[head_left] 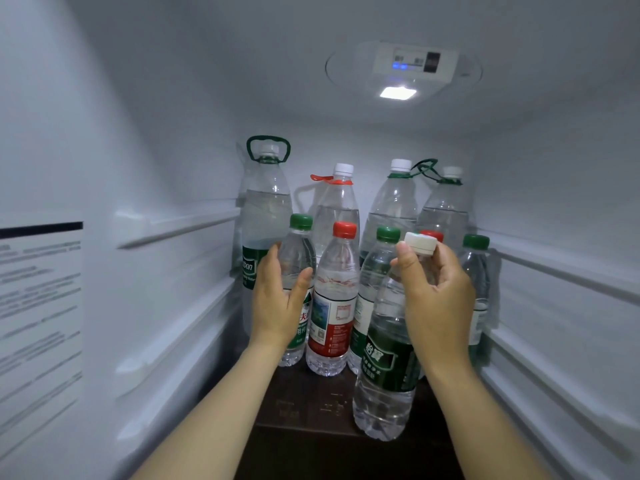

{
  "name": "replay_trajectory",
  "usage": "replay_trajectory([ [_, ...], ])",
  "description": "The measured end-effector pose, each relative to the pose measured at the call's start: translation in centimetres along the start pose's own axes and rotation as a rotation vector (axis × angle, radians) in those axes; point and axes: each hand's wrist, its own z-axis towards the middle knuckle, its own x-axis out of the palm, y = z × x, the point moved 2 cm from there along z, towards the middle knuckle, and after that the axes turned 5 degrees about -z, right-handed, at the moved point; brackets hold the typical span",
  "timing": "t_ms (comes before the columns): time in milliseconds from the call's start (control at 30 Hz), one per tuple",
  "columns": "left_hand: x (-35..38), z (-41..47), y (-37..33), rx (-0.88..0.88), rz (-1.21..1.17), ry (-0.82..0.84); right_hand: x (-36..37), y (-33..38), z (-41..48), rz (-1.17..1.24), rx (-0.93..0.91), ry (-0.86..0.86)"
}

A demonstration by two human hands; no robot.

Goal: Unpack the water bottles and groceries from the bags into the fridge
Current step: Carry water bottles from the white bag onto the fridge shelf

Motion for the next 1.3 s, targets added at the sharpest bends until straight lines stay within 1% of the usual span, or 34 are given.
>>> replay_trajectory([
  [167,0.2,0.2,0.3,0.007,-0.008,0.001,1.0,0.2,-0.1,-0.017,-0.007,0.041],
  [300,0.1,0.1,0.3,0.004,-0.014,0.017,0.9,-0.4,0.3,-0.048,0.001,0.013],
  [467,0.0,0.0,0.0,0.003,-0.004,0.019,-0.3,-1.6,1.5,-0.198,-0.018,-0.03],
  [633,-0.2,0.0,0.0,-0.012,0.001,0.039,-3.0,-3.2,2.7,-0.376,-0.01,-0.096],
  [800,-0.2,0.0,-0.4,-0.009,0.0,0.035,-5.2,-3.7,3.2,-0.487,0.001,-0.145],
  [1300,-0.7,-0.3,-1.1,-0.072,0.001,0.083,-6.7,-3.9,3.6,-0.672,-0.02,-0.226],
])
